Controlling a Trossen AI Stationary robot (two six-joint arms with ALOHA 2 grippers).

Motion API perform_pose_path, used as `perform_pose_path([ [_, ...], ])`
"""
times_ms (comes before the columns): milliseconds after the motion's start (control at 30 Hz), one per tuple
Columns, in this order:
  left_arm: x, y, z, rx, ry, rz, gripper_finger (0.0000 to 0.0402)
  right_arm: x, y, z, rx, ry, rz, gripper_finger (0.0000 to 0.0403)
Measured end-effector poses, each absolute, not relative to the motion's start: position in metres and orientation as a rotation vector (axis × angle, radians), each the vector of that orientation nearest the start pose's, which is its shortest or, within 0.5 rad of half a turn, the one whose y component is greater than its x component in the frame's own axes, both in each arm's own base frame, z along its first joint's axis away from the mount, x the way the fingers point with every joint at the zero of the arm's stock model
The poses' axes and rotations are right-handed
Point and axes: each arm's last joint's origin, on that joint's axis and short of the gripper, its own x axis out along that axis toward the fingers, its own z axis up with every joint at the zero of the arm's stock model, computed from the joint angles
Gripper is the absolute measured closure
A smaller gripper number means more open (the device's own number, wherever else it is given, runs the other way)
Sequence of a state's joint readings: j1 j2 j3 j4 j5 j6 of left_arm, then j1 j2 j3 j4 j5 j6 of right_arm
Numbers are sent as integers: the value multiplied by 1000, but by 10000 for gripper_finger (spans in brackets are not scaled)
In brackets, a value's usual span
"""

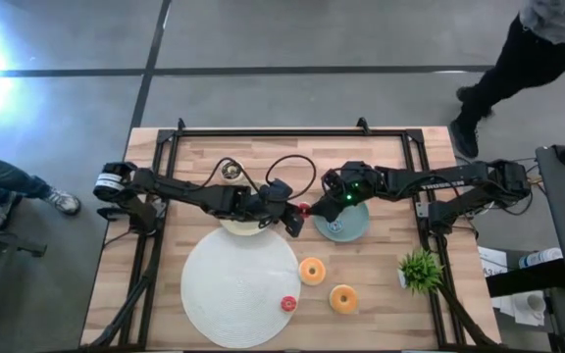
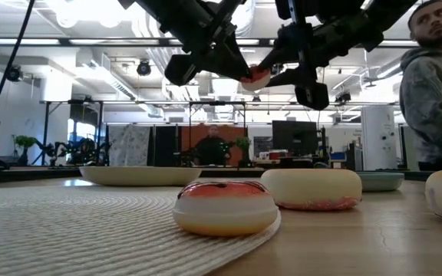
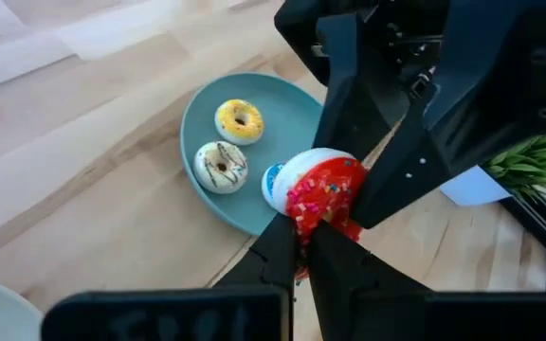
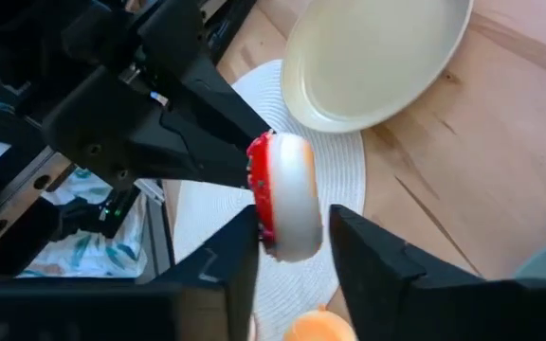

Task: Pick & Place donuts
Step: Put the red donut on the blue plate

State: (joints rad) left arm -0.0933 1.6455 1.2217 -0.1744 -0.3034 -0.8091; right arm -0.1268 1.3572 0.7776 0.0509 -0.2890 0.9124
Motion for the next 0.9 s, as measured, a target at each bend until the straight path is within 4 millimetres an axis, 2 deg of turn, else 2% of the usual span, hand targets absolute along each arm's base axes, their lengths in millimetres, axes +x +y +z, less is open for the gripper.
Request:
perform_pose_path([
  [133, 366, -25, 267, -657, 463, 432, 395, 283, -28, 230, 991, 557, -87, 342],
  [267, 367, -25, 269, -660, 446, 430, 355, 283, -28, 230, 987, 559, -88, 384],
  [500, 367, -25, 270, -640, 440, 422, 247, 275, -35, 228, 991, 589, -183, 389],
  [633, 363, -25, 268, -632, 482, 425, 209, 249, -46, 229, 987, 711, -314, 389],
  [800, 352, -26, 262, -597, 610, 457, 200, 198, -58, 221, 971, 1043, -465, 390],
  [900, 352, -24, 261, -582, 622, 460, 200, 188, -67, 216, 970, 1087, -506, 390],
])
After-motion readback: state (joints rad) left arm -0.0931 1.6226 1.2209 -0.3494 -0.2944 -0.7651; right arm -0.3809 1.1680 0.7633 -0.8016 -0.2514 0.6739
